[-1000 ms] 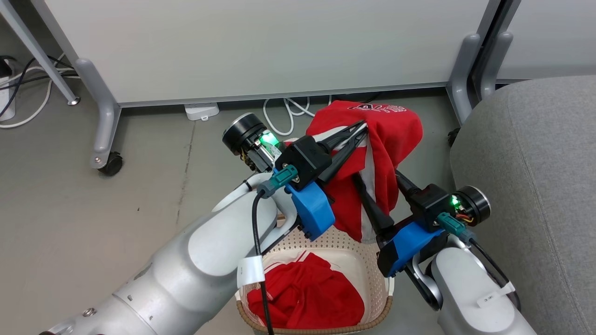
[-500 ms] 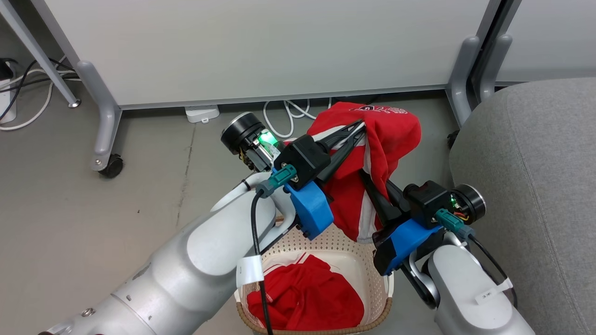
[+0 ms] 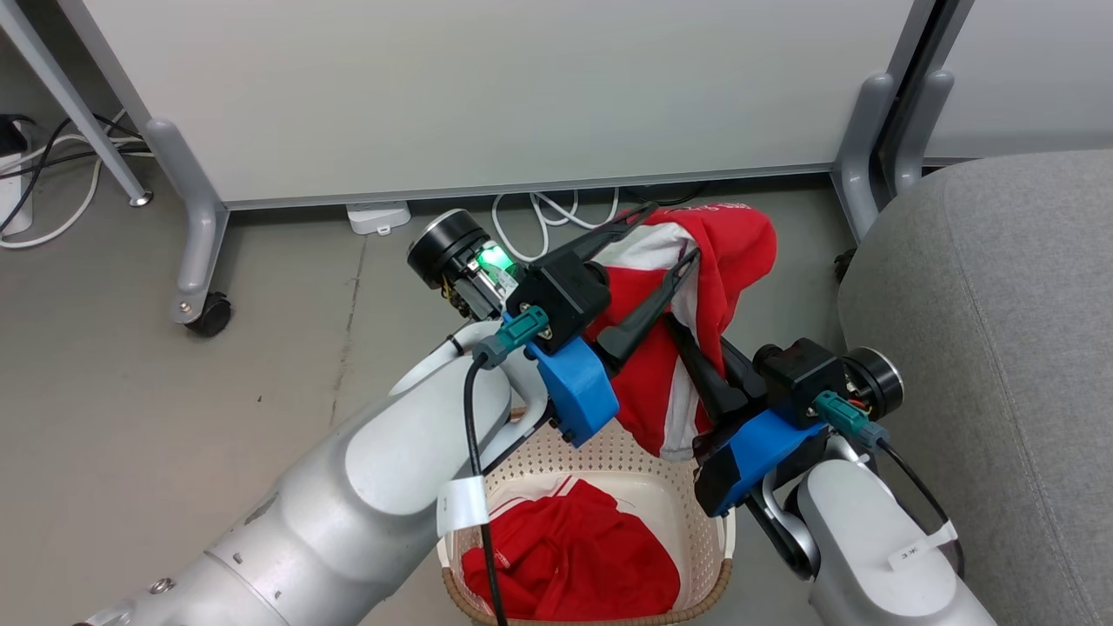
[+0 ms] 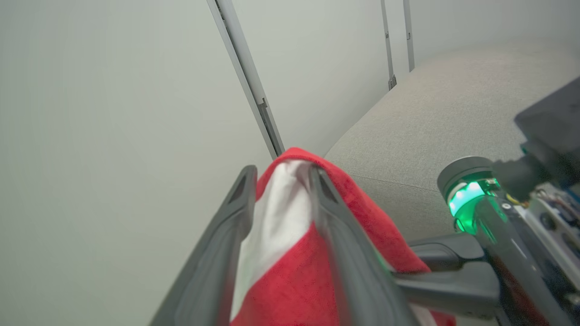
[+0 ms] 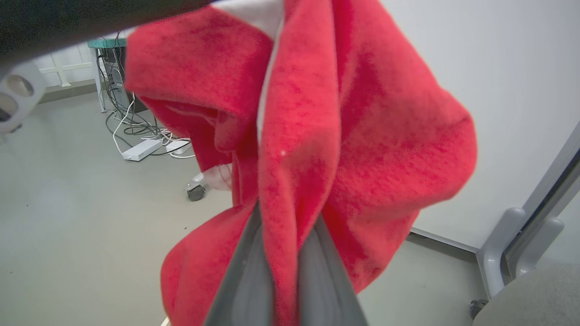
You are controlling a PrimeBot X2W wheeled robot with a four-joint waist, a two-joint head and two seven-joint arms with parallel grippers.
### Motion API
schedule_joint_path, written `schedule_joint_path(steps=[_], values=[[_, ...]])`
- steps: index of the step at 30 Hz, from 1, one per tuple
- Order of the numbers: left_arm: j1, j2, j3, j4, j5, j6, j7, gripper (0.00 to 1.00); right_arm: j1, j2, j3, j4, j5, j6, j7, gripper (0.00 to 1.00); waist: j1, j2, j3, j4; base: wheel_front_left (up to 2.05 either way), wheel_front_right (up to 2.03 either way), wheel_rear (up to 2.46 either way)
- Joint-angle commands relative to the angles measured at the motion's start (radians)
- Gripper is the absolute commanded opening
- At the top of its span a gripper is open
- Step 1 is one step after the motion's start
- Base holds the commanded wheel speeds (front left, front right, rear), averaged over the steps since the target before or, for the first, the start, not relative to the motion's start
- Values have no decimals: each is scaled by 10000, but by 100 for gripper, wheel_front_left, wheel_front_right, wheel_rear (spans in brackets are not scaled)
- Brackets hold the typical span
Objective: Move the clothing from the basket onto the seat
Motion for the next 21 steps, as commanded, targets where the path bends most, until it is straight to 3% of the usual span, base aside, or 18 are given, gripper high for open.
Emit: schedule_joint_path(steps=[1,21], values=[[135,27,41,-11,77,-47,-46,100,48,8,17,-59,45,1,-39,0,0,-1,0,8,0,0,0],[338,66,330,-172,334,29,-45,100,225,6,-424,-426,247,1,-39,0,0,-1,175,-126,0,0,0]])
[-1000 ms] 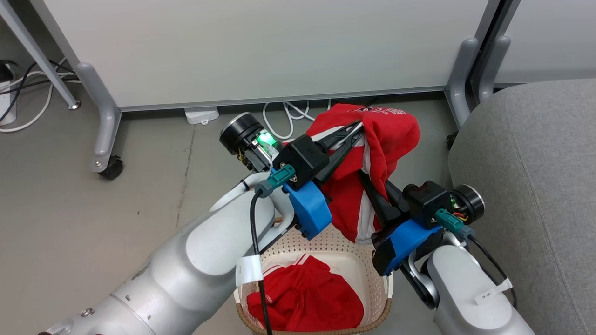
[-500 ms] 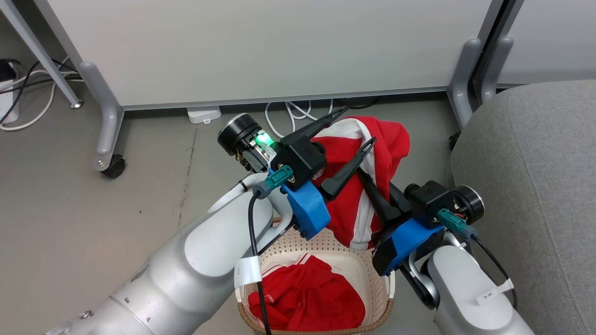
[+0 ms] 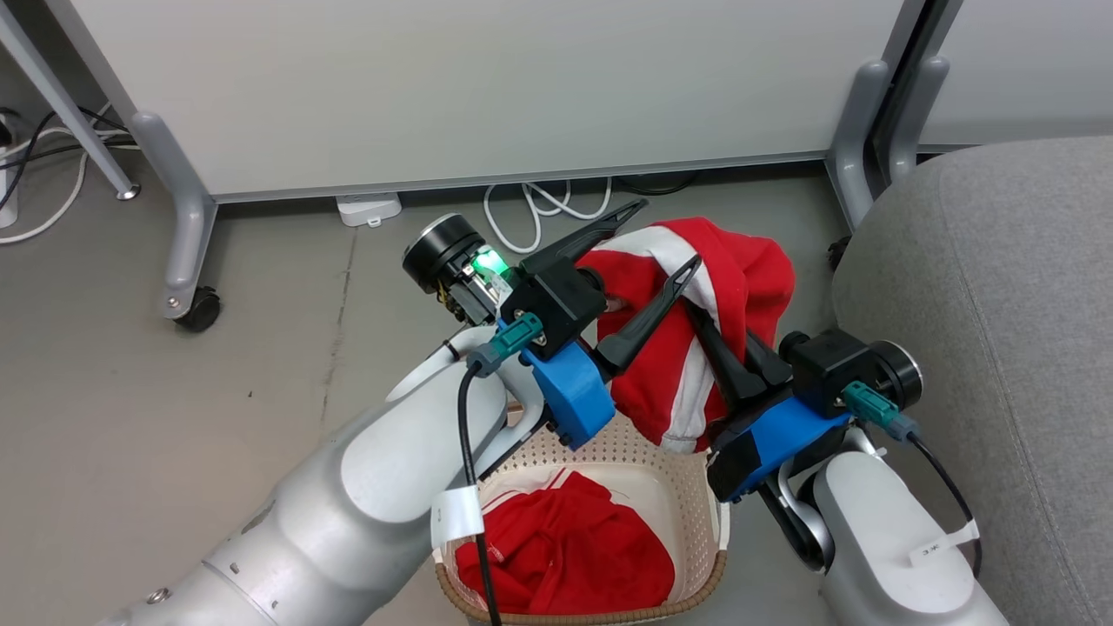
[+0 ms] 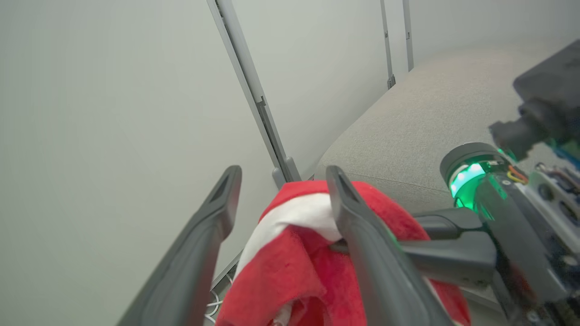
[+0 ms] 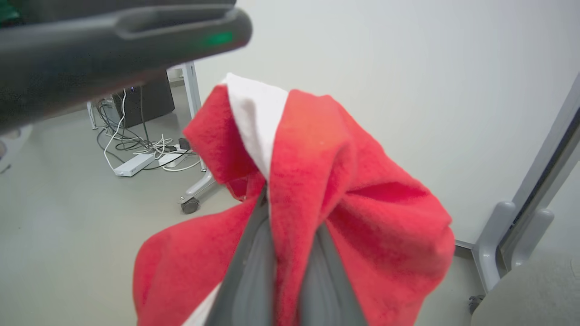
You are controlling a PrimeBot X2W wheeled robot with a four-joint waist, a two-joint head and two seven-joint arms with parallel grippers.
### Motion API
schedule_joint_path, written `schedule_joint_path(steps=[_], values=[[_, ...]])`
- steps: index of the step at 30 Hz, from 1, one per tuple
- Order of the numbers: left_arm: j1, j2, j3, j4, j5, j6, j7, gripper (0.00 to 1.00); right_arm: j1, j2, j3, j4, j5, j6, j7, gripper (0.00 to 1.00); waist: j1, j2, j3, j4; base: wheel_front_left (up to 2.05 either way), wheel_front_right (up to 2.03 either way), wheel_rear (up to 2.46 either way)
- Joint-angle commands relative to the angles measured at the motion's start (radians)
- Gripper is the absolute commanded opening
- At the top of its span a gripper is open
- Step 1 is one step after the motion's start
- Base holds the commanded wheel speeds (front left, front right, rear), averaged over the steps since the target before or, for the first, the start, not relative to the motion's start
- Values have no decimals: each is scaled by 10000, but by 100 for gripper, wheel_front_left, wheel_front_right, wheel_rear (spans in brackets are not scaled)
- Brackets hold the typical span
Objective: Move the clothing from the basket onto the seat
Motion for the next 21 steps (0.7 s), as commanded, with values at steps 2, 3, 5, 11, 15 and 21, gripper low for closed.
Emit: schedule_joint_path(steps=[2,3,5,11,15,21], values=[[186,54,82,-99,62,37,-39,100,184,2,-173,-187,-24,1,-40,0,0,0,95,-171,0,0,0],[216,66,83,-134,55,31,-39,100,209,1,-248,-248,-51,1,-39,0,0,0,127,-240,0,0,0],[254,96,110,-190,90,39,-39,100,271,1,-424,-390,-91,1,-40,0,0,0,192,-394,0,0,0],[433,159,184,-374,140,53,-37,100,558,3,-1040,-869,-243,1,-40,0,0,0,409,-971,0,0,0],[541,174,158,-375,186,39,-37,100,709,0,-1423,-1201,-395,1,-40,0,0,0,572,-1474,0,0,0],[606,172,38,-375,252,6,-37,100,981,-58,-1995,-1796,-526,1,-42,0,0,0,806,-2300,0,0,0]])
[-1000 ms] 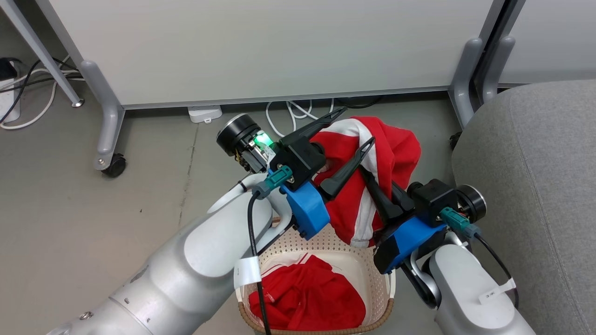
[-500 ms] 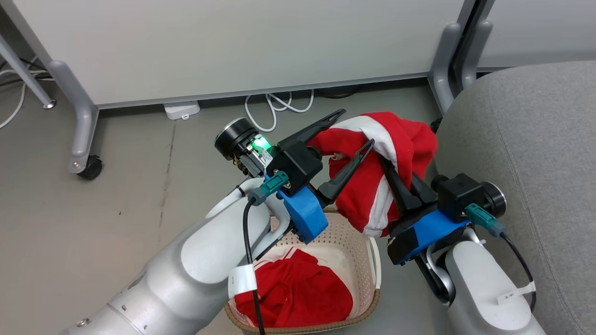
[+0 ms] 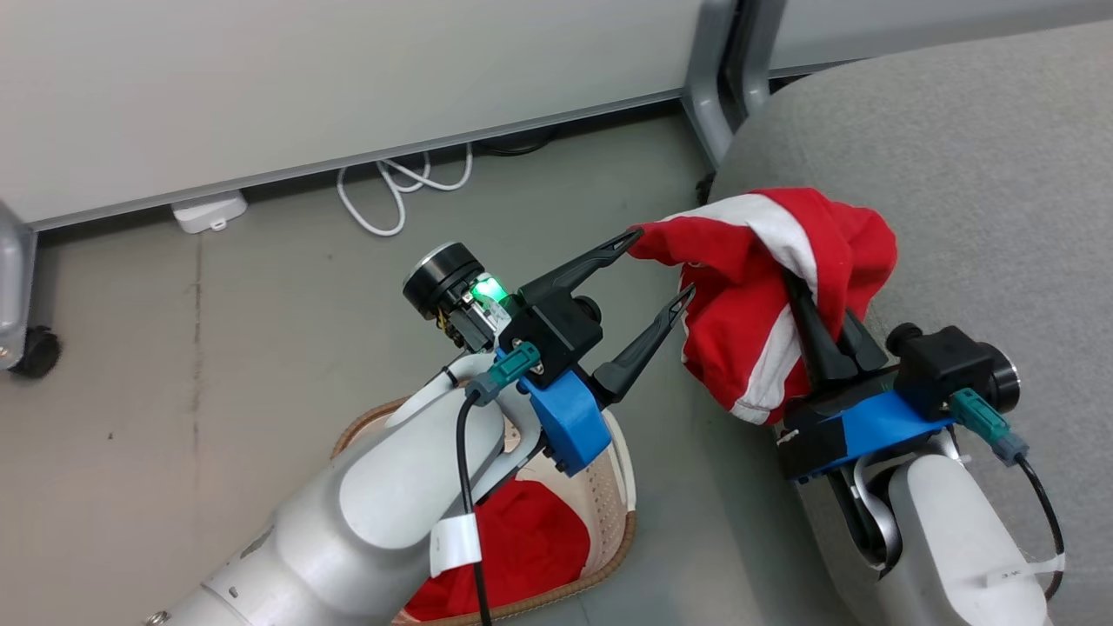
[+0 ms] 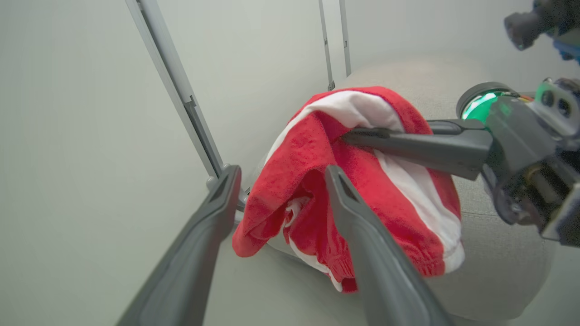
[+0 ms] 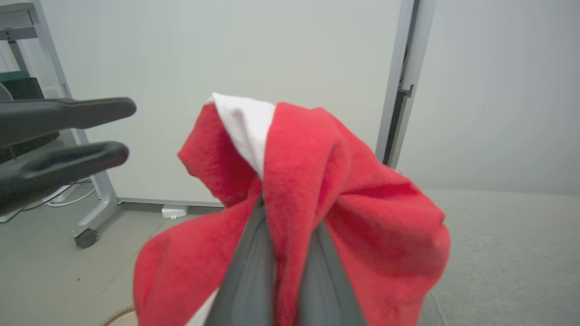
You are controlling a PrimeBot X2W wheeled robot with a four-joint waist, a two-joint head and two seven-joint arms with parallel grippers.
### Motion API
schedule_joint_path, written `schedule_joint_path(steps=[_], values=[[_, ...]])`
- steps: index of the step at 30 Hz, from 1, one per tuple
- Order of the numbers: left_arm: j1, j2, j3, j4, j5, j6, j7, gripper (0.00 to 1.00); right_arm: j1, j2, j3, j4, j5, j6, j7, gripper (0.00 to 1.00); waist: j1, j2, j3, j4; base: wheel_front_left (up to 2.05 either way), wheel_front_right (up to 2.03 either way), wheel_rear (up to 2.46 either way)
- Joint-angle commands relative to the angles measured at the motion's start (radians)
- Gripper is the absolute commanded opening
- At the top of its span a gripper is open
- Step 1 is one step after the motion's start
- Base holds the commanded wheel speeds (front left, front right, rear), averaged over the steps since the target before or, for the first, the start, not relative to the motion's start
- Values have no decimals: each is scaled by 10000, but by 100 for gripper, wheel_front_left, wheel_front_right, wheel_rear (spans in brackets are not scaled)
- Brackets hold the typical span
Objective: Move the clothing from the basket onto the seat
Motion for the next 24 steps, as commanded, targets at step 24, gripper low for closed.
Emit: schedule_joint_path(steps=[24], values=[[186,-77,-547,111,124,-76,-29,100,1636,32,-1341,-1497,-77,1,-44,0,-1,0,384,-2758,0,0,0]])
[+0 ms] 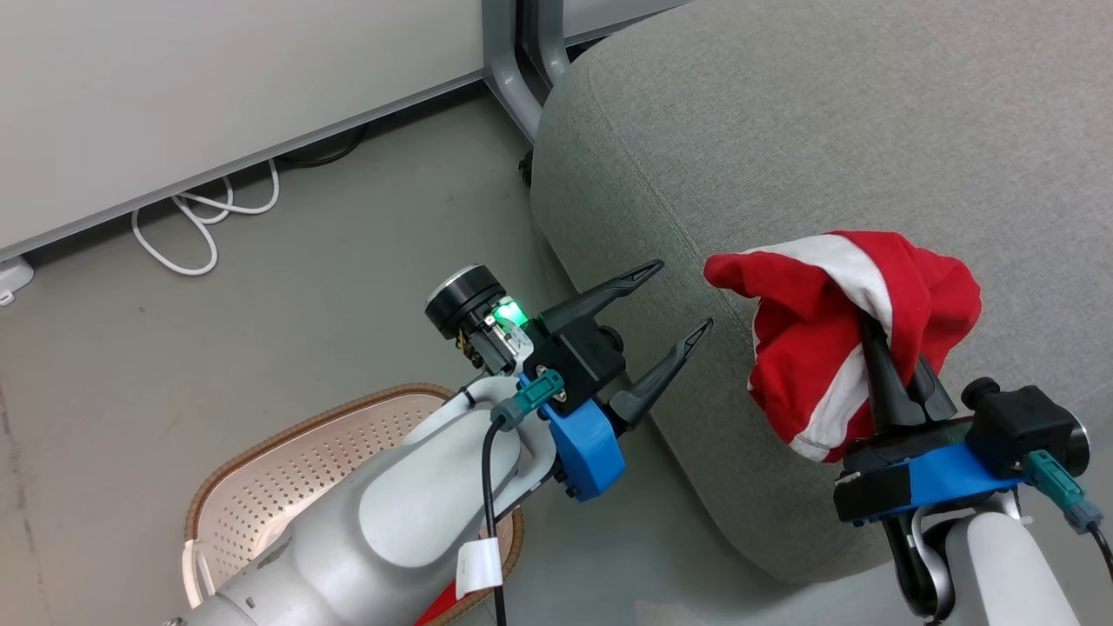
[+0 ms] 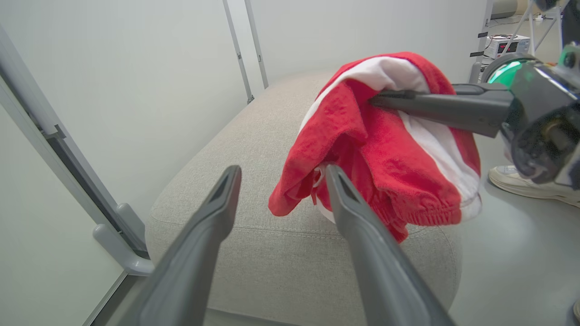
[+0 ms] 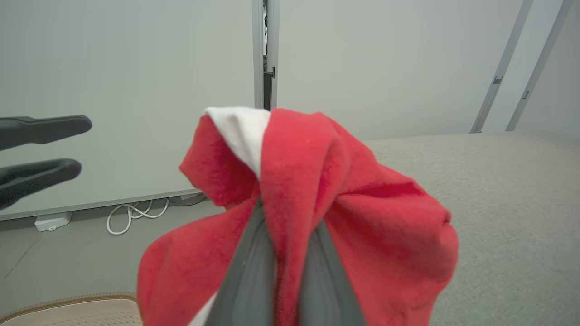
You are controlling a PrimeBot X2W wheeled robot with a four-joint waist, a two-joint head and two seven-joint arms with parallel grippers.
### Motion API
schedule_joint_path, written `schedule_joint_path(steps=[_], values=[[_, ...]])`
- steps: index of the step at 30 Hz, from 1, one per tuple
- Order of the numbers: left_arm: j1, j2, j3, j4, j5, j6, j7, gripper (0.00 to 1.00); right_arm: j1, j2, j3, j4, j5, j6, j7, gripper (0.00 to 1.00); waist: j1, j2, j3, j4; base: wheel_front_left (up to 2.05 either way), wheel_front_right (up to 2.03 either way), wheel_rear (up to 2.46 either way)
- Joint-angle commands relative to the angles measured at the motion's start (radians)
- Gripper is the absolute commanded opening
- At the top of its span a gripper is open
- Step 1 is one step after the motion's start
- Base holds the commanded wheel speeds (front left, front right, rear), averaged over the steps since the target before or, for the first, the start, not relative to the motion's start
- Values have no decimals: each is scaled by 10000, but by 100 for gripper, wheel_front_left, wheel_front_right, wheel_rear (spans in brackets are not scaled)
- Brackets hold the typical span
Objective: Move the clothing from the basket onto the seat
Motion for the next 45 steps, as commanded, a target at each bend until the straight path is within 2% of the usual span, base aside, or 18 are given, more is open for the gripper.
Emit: schedule_joint_path(steps=[1,8,14,21,26,31,36,40,45], values=[[53,15,34,-2,22,-56,-27,100,128,34,-3,-97,-13,1,-42,0,0,0,-12,-8,0,0,0],[102,48,231,-194,117,31,-27,100,-421,34,-87,-342,-100,1,-44,0,0,0,172,223,0,0,0],[-173,130,301,-374,335,89,-29,100,-1408,31,-633,-687,38,1,-42,0,0,0,699,517,0,0,0],[-954,315,269,-637,755,84,-11,100,-3849,-56,-2005,-1422,-113,1,-42,0,0,0,2398,931,0,0,0],[-1643,409,127,-863,1069,52,76,100,-5672,-832,-3275,-1590,-145,1,-40,0,0,0,3771,1360,0,0,0],[-2220,419,86,-1065,1303,48,72,100,-7182,-2246,-4464,-939,46,1,-40,0,0,0,4853,1786,0,0,0],[-2556,484,59,-1202,1474,86,50,100,-7935,-3381,-5033,348,98,1,-39,0,0,0,5563,1985,0,0,0],[-2721,548,20,-1291,1572,119,47,100,-8086,-3803,-5291,1453,-20,1,-40,0,0,0,5921,2073,0,0,0],[-2782,630,3,-1346,1550,140,32,100,-7727,-3876,-5395,2979,-342,-1,-40,0,0,0,6071,2100,0,0,0]])
